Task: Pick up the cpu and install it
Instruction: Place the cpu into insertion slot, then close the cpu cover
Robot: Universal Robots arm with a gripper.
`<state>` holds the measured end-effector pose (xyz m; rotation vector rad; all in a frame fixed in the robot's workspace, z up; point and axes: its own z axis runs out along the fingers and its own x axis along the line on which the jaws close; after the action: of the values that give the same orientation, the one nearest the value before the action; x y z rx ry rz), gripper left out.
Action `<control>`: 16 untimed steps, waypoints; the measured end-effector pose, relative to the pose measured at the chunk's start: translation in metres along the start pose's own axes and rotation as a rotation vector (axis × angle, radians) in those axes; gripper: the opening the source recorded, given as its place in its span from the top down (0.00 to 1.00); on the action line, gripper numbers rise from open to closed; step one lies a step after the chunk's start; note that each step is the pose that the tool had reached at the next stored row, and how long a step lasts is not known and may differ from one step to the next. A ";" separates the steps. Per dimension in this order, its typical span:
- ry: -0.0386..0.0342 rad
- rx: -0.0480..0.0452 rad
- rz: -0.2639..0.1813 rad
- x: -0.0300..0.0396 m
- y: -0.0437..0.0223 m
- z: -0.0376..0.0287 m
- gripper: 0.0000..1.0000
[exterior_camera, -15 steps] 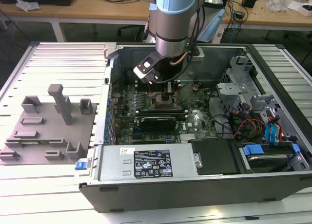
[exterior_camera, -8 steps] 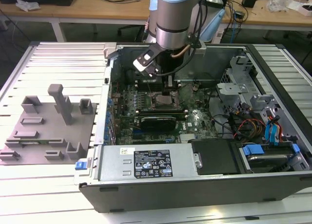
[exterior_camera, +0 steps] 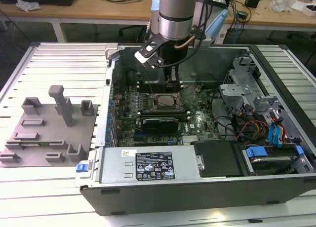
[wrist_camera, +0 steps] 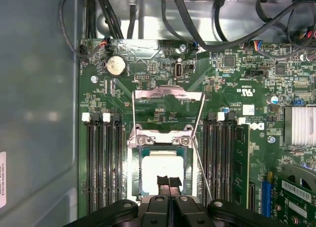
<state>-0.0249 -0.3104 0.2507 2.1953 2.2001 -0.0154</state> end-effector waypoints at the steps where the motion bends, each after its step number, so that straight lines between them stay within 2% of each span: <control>1: -0.0002 -0.0001 0.000 0.0000 0.0000 0.0000 0.89; 12: -0.0018 0.0001 0.000 0.0001 0.0001 -0.0004 0.89; 16: -0.0020 0.0000 0.000 -0.0002 0.0001 -0.0059 0.89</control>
<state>-0.0249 -0.3103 0.2567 2.1942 2.1991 -0.0176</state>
